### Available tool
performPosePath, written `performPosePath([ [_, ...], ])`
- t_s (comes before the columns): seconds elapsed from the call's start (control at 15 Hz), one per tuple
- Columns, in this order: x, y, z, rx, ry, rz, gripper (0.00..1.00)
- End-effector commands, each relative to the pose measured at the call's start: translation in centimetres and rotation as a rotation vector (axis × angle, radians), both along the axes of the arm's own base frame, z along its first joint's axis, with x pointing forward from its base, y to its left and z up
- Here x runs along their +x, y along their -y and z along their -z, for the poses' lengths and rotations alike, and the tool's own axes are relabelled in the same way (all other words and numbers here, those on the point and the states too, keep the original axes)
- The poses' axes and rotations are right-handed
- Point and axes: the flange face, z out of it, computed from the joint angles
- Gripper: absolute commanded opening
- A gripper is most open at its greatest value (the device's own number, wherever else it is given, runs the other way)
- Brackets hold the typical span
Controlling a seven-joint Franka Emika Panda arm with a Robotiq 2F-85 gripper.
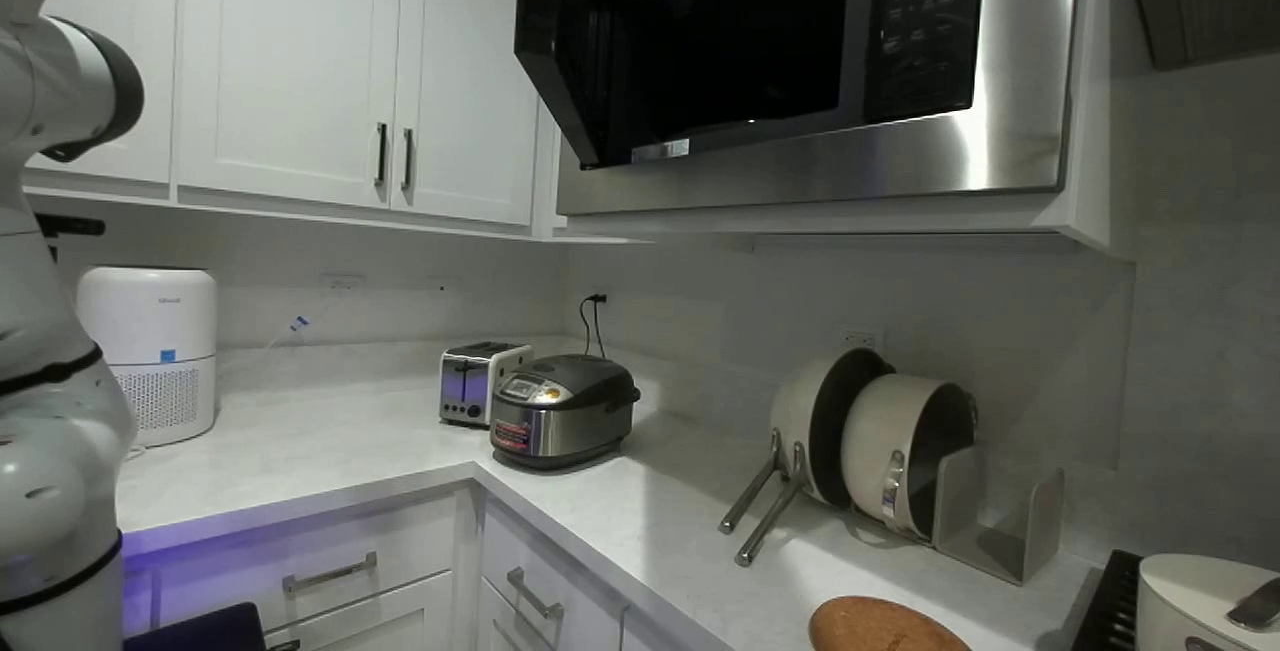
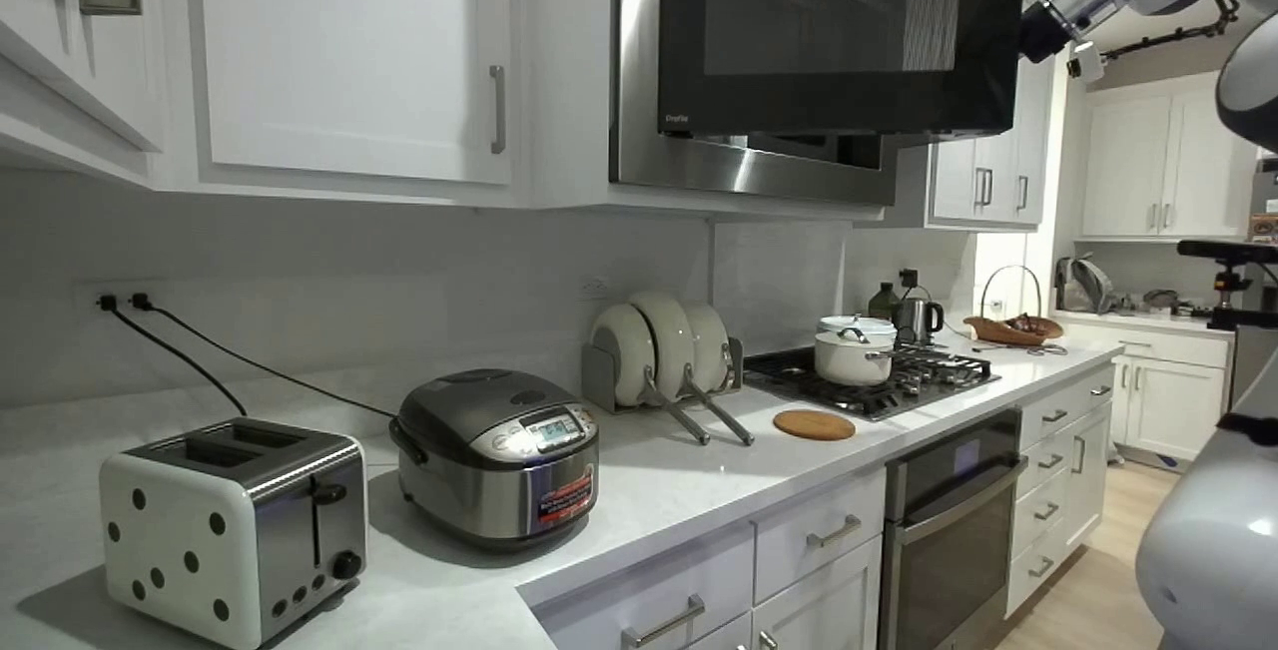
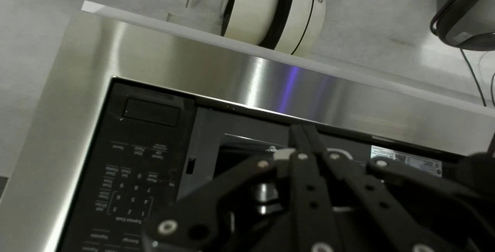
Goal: Open the microwave door
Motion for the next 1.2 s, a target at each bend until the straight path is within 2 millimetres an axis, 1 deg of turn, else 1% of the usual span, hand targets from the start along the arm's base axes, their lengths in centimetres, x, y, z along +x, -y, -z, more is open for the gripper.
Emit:
performPosePath([
  [0.0,-0.1,-1.7,-0.7,-0.005,-0.061,-0.006,0.0],
  [0.27,0.3,-2.9,-1.3,-0.027,-0.124,0.013,0.0],
  [0.67,-0.5,-4.4,-3.1,-0.092,-0.209,0.083,0.0],
  [0.8,-0.9,-4.9,-3.2,-0.099,-0.261,0.084,0.0],
  [1.13,-1.7,-5.7,-2.7,-0.079,-0.37,0.043,0.0],
])
